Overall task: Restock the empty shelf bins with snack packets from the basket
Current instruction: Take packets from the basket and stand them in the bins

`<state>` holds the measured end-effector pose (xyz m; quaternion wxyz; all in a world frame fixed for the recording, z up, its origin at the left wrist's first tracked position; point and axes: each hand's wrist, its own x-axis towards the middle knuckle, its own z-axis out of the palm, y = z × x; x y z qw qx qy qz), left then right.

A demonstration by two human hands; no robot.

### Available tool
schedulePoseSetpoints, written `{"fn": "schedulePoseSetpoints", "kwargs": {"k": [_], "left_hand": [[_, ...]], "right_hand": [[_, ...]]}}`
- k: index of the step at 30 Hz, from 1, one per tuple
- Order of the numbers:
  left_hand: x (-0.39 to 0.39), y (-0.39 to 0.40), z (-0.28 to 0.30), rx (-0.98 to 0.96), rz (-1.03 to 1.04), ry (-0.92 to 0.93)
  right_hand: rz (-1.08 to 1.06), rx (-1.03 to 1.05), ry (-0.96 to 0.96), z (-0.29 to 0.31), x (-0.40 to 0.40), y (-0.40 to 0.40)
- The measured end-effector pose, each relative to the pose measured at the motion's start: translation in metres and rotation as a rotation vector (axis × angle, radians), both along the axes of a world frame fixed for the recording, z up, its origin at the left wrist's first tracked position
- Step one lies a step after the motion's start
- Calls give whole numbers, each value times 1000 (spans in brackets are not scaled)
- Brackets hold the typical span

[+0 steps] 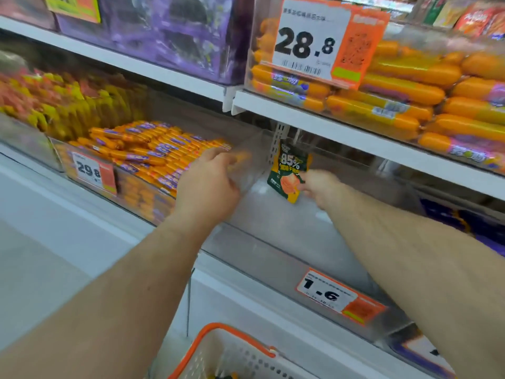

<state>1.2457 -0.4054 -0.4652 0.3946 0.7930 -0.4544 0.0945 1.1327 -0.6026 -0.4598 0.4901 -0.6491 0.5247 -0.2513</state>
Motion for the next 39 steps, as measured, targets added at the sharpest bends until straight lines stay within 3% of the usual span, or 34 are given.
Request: {"fn": "schedulePoseSetpoints", "kwargs": {"k": [2,7,11,16,27,34,37,39], "left_hand": [[-3,-4,1,-10,39,61],[-10,-6,-9,-28,127,-21],[-10,-6,-9,-12,127,-28],[-10,-6,-9,7,127,-44],[-11,-5,-9,82,113,-46],[-23,5,3,182,105,-148],[-41,16,6,30,18,-275],[-54,28,15,57,-133,-209]], "right_hand": [[9,-3,34,-10,19,-8],[-85,3,25,-29,37,-33],[-174,-123,166,-40,38,-53],[-235,-62,140,-66,39,-88],[-246,-4,-10,-43,40,-37],[-210,0,-98,-24,28,-1],[-157,-66,-131,-2,12,39],[-99,-121,-151,14,-5,72]]}}
